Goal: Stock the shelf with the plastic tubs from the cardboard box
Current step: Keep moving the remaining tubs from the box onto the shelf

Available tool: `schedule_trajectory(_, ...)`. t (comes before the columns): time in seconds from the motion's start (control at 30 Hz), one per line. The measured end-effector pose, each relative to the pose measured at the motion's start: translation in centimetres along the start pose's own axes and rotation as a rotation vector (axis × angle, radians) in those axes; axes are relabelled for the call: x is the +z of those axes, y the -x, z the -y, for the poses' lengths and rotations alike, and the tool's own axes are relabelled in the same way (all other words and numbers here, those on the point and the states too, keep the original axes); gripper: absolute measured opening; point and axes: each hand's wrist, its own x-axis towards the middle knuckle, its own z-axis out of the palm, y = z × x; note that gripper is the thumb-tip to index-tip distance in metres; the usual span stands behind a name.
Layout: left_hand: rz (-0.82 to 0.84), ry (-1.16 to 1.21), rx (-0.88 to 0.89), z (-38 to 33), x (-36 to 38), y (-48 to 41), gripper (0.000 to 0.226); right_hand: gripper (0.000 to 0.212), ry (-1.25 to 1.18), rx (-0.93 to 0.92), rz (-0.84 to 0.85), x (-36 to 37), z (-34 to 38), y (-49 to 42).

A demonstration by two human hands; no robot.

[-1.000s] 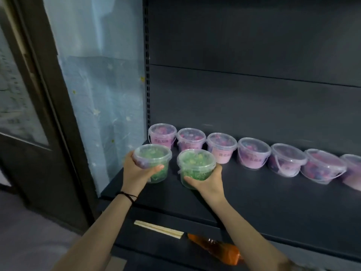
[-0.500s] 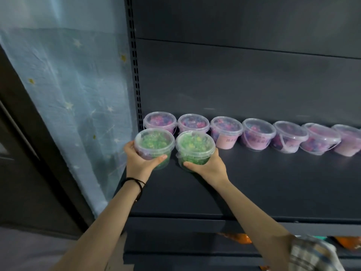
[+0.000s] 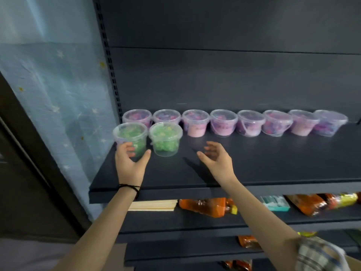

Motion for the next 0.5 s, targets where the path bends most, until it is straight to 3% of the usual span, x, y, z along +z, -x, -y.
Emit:
schedule_trajectory(0.1, 0.146, -0.013, 0.059, -3.1, 3.5, 5.2, 0.045, 0.048, 0.01, -0.033, -0.051, -6.3, -0.8, 2.4)
schedule_trajectory(0.3, 0.369, 0.026, 0.018, -8.4, 13.6, 16.8, 0.057, 0.066, 0.158, 0.024, -0.121, -23.5, -4.7, 8.5)
schedule_trajectory(0.5, 0.653, -0.014, 0.003, -11.4, 25.1, 29.4, 0.069, 0.084, 0.3, 0.199, -0.197, -40.1, -11.1, 14.8)
